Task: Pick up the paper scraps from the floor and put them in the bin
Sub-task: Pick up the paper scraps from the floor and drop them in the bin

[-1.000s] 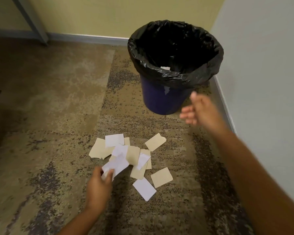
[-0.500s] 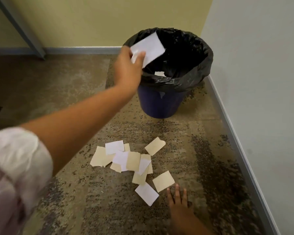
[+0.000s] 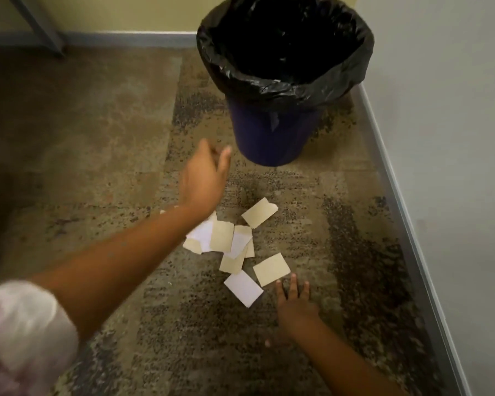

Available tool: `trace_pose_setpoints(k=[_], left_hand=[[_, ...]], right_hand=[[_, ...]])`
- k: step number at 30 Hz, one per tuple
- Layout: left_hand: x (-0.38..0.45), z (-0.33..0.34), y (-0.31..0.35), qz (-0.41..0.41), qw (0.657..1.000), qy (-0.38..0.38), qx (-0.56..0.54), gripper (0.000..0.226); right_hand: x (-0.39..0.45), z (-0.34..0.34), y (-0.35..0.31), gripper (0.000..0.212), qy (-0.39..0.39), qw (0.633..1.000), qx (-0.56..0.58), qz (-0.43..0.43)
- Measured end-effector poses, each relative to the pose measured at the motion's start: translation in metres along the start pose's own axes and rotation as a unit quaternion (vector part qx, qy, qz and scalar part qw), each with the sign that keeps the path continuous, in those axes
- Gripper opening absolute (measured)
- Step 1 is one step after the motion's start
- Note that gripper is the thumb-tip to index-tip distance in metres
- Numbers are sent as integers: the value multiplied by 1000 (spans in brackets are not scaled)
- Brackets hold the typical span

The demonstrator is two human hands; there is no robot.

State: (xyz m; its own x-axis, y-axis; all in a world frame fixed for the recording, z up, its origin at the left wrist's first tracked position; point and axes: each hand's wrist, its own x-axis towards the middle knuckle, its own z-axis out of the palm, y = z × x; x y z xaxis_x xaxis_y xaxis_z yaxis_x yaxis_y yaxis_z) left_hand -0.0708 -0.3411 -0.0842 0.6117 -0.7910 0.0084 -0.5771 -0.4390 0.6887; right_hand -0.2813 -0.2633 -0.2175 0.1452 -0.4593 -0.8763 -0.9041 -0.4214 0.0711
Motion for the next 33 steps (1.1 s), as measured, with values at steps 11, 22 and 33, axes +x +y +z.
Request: trace_pose_setpoints(k=[11,22,33], left_hand=[[-132,87,-123,-191,922,-298,158,53],[-146,103,-126,-203,924,-286,155,51],[-151,92,-142,-215,931,-254,153,32]], right_hand=[[24,-30,-13,74,270,956,55,-97],[5,-58,6,22,267,948,73,-154],[-110,-290,27,27,640,620,384,-242]])
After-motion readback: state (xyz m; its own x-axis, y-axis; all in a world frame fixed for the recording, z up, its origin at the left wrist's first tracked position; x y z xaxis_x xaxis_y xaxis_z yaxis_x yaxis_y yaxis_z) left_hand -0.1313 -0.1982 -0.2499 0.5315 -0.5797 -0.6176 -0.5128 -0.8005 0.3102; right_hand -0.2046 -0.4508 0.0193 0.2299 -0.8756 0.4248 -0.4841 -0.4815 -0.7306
